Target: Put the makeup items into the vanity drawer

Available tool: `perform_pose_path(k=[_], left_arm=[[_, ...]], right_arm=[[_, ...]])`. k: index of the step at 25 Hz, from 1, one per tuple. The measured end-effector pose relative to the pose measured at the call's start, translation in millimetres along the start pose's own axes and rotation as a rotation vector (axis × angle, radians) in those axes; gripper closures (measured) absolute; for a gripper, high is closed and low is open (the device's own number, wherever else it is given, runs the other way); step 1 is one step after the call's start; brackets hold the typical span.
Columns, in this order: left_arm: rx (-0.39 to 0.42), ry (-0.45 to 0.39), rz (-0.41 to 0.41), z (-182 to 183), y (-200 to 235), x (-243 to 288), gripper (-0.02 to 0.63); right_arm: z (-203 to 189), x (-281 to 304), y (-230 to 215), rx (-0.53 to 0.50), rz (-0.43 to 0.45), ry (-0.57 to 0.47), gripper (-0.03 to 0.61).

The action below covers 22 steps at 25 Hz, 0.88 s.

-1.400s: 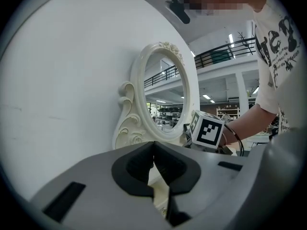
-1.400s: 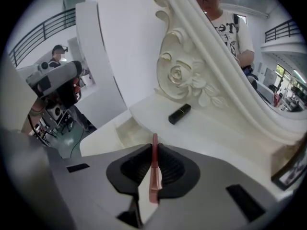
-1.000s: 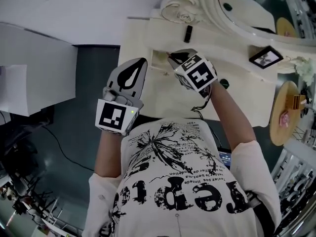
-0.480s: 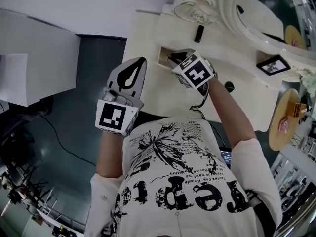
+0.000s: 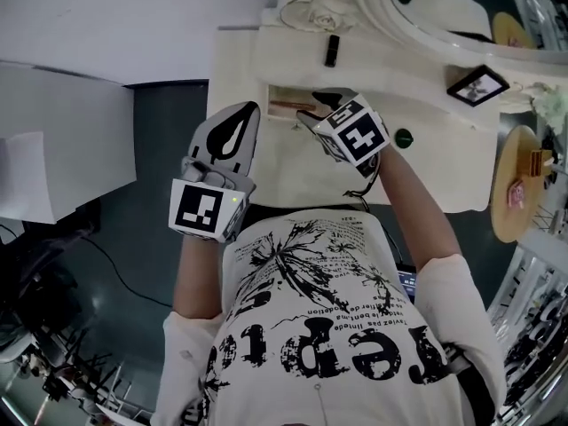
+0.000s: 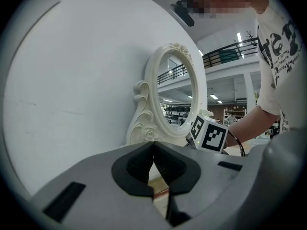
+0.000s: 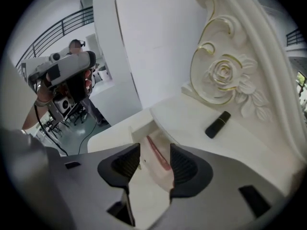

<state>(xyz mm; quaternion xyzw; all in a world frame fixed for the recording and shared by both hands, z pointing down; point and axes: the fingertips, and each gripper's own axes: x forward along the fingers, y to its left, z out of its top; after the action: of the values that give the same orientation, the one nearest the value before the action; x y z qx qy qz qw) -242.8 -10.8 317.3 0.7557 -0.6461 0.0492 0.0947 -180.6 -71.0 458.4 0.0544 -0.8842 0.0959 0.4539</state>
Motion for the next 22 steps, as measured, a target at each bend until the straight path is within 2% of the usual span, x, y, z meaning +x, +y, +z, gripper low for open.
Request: perform_pose_path(k=[7, 13, 17, 22], left_arm=[[0.037, 0.004, -0.159, 3, -47, 39, 0.601], [0.069, 0.029, -0.284, -3, -93, 73, 0.601], [0.072, 0.024, -0.328, -8, -116, 95, 0.601], [0.047, 0.024, -0.331, -17, -134, 117, 0.601]], right_arm=[[-51, -50, -44, 0.156, -0.161, -0.045, 0.354], [-120, -76, -73, 0.287, -0.267, -0.007, 0.358], [-157, -77, -93, 0.349, -0.318, 0.025, 0.36], [-196, -65, -106, 0.406, -0.308, 0.083, 0.374]])
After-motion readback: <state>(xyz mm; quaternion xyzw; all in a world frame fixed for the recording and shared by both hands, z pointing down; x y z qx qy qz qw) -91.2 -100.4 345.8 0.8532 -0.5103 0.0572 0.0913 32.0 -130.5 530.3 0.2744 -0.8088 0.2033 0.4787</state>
